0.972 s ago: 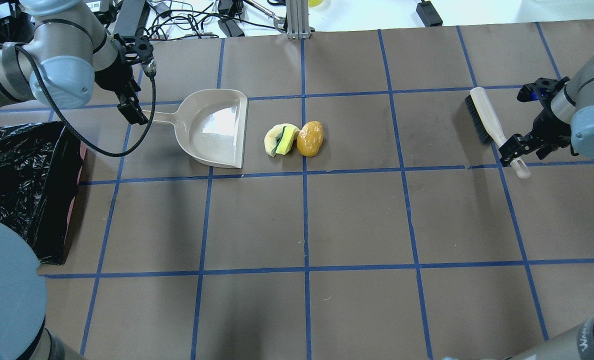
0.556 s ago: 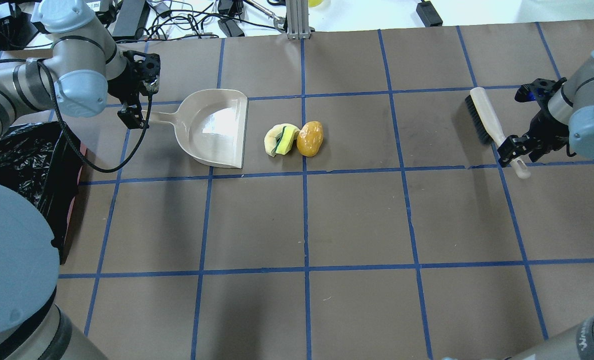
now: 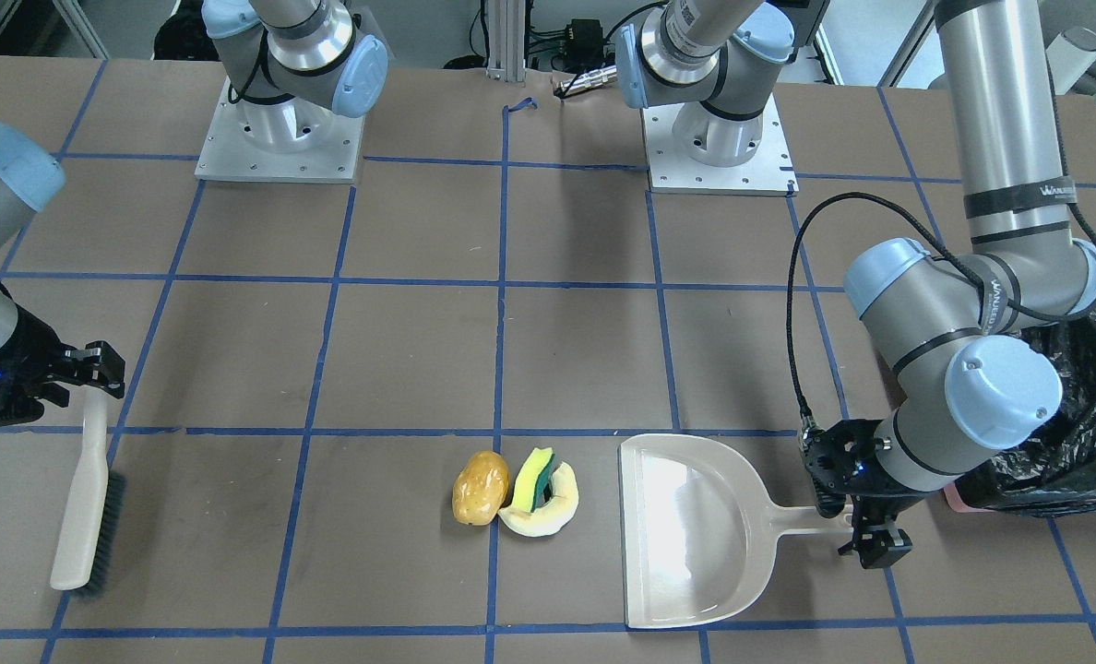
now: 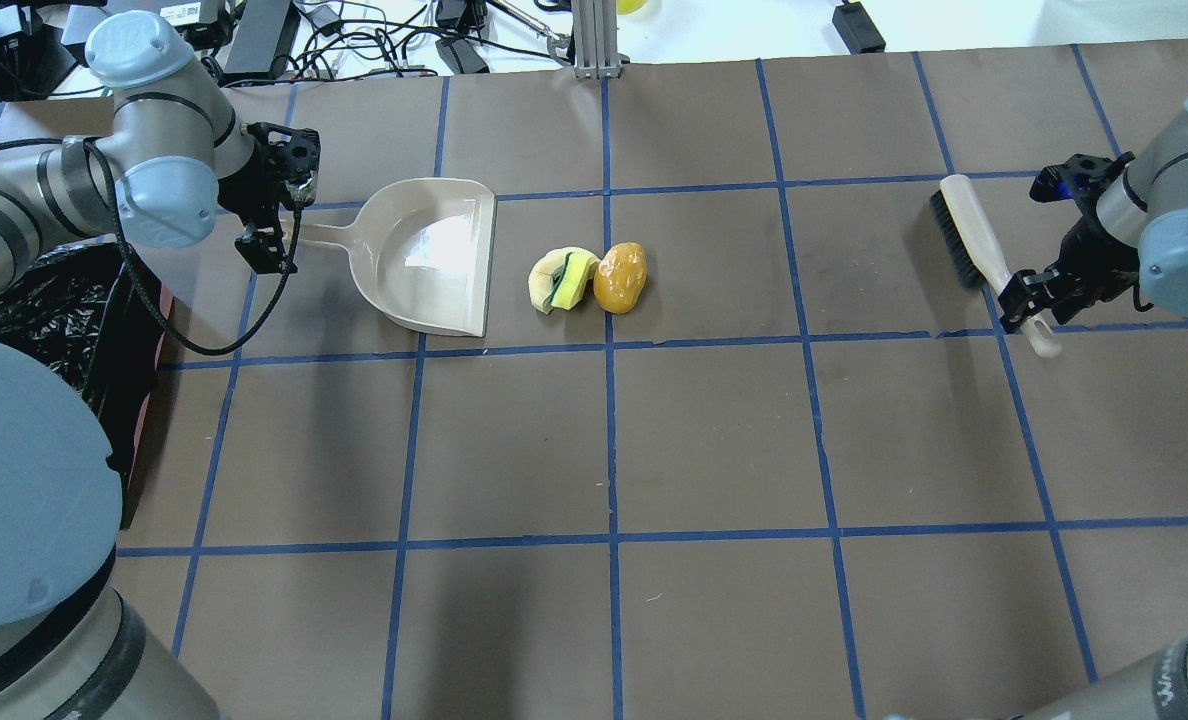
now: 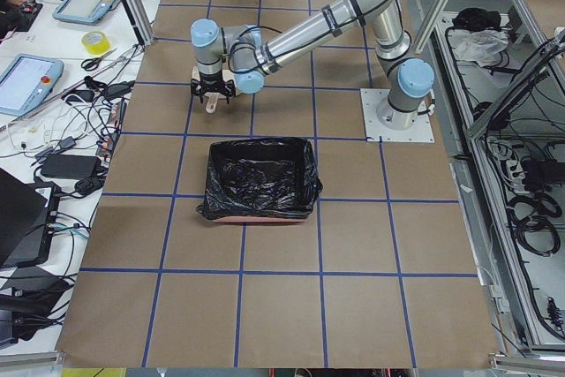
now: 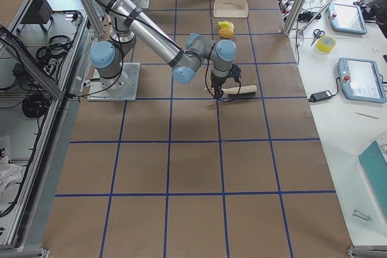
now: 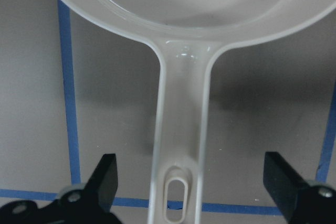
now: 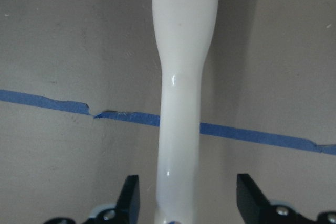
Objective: Sweep and dump trash into bin
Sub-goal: 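Grasp the dustpan handle with the left gripper while the right grasps the brush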
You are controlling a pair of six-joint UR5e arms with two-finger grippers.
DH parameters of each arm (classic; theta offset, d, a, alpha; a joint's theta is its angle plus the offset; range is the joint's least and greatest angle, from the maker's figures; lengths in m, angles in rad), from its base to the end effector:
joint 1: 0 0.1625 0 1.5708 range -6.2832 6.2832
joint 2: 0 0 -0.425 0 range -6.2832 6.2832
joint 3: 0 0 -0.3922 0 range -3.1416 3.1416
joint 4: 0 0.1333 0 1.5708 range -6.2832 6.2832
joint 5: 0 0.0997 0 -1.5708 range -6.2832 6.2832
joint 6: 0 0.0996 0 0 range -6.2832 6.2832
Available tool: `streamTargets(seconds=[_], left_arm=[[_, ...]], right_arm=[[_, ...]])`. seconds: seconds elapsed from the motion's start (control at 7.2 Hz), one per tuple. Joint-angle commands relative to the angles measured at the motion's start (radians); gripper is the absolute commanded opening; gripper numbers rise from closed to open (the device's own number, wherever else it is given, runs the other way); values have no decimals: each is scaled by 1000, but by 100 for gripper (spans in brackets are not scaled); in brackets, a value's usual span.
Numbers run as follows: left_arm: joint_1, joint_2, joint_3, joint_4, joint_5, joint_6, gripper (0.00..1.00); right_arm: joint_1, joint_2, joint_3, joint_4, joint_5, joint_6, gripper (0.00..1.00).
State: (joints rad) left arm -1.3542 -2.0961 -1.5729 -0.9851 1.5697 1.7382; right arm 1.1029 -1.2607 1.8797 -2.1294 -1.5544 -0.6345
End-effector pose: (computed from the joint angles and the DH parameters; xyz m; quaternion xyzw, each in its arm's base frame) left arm 0.0110 -0.6707 0.2392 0.6892 0.7240 -0.0167 0.0239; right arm -0.1243 -0.5452 0.2342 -0.0829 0.9961 0.0214 0.0228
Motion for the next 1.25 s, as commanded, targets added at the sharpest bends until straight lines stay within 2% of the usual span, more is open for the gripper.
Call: streamTargets(seconds=[0.0,0.14,0.28,0.42,0.56,0.97,1.11], left_arm=[[0,-4,-1,0,-5,3,79],[-2,-7,1,0,-5,3,75],[-2,-7,1,0,-5,6,62],[-3,-7,1,6,-5,7,48],[-6,-8,1,35,-5,14,34],[-11,-8,4,36,4,15,5],[-13,-8,1,36,6,17,0]], right_arm=[[11,0,-2,-1,1,1,60],[14,0,-2,0,1,1,58],[14,1,-4,0,1,1,51],[14,4,-5,0,-1,-1,31],[14,4,-7,2,-6,-1,0],[14,-5,-13,42,-9,-4,0],[15,-8,-31,75,-1,7,0]])
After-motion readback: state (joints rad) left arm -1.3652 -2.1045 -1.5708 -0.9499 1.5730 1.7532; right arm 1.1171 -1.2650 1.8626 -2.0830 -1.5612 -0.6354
